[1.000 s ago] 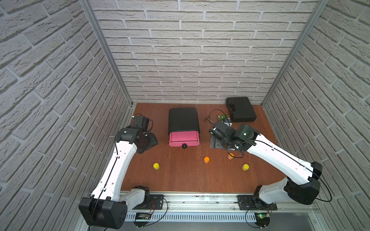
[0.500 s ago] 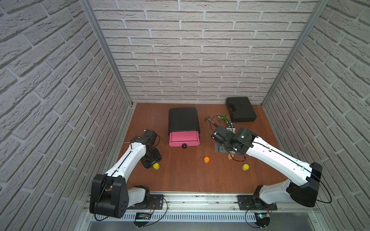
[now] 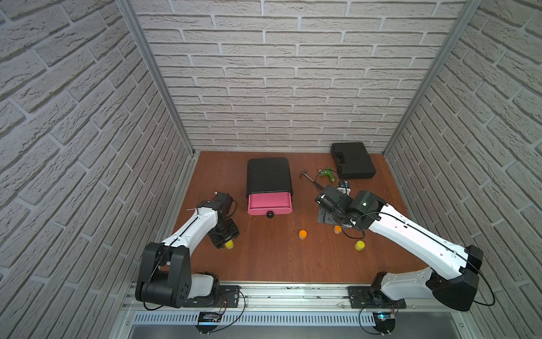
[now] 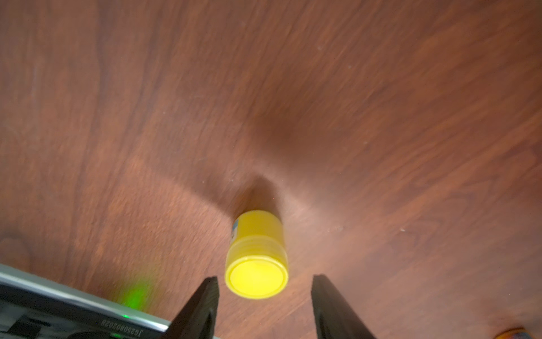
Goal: Put the paint cans in the drawer according to color
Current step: Pick up the paint can at the center of the board.
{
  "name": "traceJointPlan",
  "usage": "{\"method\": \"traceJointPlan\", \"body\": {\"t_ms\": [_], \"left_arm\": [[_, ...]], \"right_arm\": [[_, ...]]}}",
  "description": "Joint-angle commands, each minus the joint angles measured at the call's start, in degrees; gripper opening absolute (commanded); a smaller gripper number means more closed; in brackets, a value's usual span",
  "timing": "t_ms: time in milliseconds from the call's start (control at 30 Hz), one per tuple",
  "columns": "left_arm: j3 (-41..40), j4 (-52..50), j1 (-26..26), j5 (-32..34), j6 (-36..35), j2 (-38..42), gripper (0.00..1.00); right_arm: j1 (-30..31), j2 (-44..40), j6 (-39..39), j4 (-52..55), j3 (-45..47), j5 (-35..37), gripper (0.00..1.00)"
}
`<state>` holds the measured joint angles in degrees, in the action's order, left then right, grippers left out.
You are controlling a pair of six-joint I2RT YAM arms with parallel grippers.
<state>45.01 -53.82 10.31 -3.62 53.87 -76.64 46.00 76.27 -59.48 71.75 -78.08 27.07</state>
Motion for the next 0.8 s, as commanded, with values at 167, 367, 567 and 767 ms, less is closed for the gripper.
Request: {"method": "traceJointPlan", "body": {"t_ms": [167, 367, 567, 767], "left_arm": [[-2.58, 1.96, 0.24, 0.62, -0.05, -0.56, 0.53], [-3.24, 3.44, 0.24, 0.92, -0.36, -1.36, 0.51], [-3.15, 3.71, 0.24, 2.06, -0.97, -1.58, 0.48], [-3.13, 3.42, 0.24, 2.46, -1.16, -1.44, 0.4]], "right_arm": [[-0.37, -2.16, -0.81, -2.02, 1.53, -0.08, 1.0], [-0.38, -2.94, -1.51, -2.12, 2.29, -0.27, 1.0], [-0.38, -4.01, -2.38, -2.82, 3.33, -0.52, 1.0], [-0.47, -3.76, -2.49, -2.88, 3.11, -0.68, 1.0]]}}
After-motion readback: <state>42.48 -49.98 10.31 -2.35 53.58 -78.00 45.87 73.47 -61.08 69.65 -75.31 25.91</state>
